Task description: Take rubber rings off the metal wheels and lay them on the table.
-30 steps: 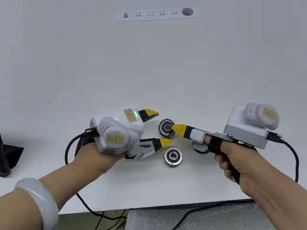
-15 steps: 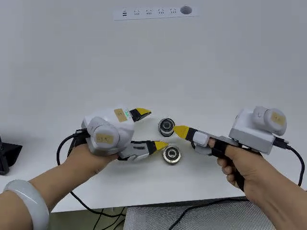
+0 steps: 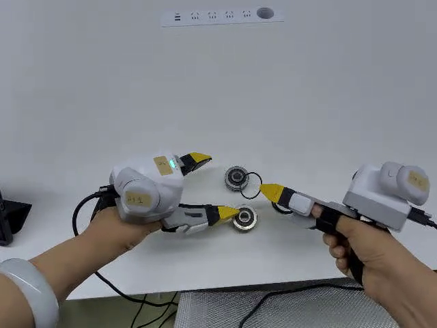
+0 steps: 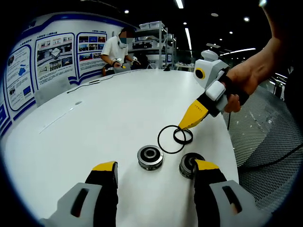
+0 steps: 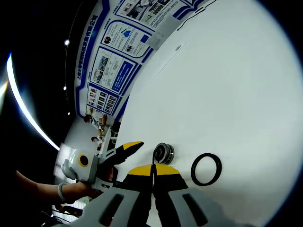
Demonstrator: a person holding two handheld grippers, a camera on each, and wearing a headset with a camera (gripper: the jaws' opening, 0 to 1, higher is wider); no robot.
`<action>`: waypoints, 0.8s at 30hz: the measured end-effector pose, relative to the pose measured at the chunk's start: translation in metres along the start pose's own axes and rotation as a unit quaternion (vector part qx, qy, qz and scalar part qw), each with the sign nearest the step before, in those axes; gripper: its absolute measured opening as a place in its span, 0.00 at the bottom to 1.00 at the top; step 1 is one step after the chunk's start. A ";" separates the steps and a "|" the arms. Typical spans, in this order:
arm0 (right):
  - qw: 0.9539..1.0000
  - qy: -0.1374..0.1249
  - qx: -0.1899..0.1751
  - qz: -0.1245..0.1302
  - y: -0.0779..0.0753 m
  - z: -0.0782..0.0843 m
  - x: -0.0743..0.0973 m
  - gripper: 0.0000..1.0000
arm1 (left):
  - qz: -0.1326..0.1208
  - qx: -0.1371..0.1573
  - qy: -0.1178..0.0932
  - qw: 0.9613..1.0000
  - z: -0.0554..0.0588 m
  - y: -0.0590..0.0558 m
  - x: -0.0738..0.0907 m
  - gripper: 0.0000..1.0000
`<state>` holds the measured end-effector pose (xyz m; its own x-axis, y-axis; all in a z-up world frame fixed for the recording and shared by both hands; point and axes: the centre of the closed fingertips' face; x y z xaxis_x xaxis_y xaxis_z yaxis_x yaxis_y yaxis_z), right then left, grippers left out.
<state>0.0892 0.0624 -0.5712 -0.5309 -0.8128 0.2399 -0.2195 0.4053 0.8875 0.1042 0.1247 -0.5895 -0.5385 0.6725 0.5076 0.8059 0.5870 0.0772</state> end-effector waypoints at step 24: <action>0.998 -0.017 -0.009 0.055 -0.032 -0.001 0.042 0.02 | 0.004 0.009 0.007 1.000 0.008 -0.001 0.008 0.74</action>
<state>0.0748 0.0147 -0.5896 -0.5790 -0.7485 0.3233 -0.1439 0.4841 0.8631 0.0966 0.1330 -0.5928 -0.5294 0.6708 0.5194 0.8048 0.5907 0.0575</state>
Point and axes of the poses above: the centre of the closed fingertips' face, and the gripper's own axes: x roughly backward along the fingers, y roughly to its left, z roughly out of its underside, and after that the axes turned 11 degrees about -z, right-handed
